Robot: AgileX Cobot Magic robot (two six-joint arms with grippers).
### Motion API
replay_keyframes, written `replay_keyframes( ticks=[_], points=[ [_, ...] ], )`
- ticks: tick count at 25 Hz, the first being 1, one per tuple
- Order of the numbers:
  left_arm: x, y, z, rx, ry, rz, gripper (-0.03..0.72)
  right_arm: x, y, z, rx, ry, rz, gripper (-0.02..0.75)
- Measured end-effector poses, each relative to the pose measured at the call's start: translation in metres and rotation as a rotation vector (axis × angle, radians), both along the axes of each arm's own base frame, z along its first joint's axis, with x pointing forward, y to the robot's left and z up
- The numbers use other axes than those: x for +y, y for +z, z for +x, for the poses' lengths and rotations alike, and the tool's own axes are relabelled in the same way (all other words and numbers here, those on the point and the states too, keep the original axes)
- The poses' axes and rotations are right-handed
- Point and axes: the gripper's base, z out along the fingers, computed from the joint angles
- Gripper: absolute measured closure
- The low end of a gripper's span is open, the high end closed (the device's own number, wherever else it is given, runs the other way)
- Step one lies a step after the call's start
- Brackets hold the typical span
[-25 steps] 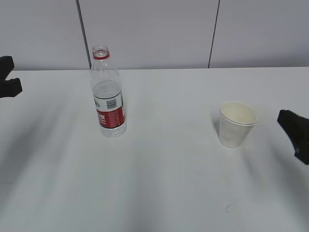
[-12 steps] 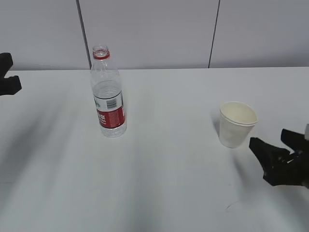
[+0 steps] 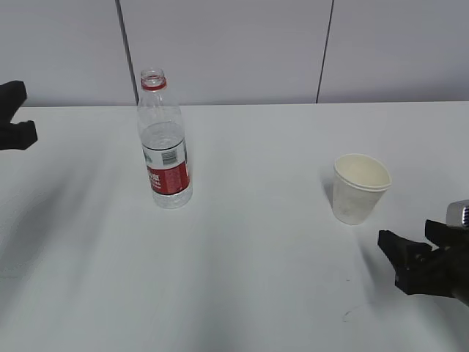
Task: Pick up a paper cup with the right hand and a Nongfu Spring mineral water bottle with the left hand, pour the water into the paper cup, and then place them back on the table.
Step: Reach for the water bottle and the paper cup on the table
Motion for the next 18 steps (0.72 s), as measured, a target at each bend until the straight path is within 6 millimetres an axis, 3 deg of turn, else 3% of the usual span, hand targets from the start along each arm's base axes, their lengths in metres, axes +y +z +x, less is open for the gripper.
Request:
replay_keyframes(
  ticks=[5,18],
  points=[
    [0.0,0.0,0.0,-0.001,-0.005,0.004,0.448,0.001,-0.001,0.002,0.002,0.004,0.0,0.15],
    [-0.001,0.0,0.0,-0.003,-0.007,0.007,0.448,0.004,-0.006,0.037,-0.035,-0.015,0.052,0.135]
  ],
)
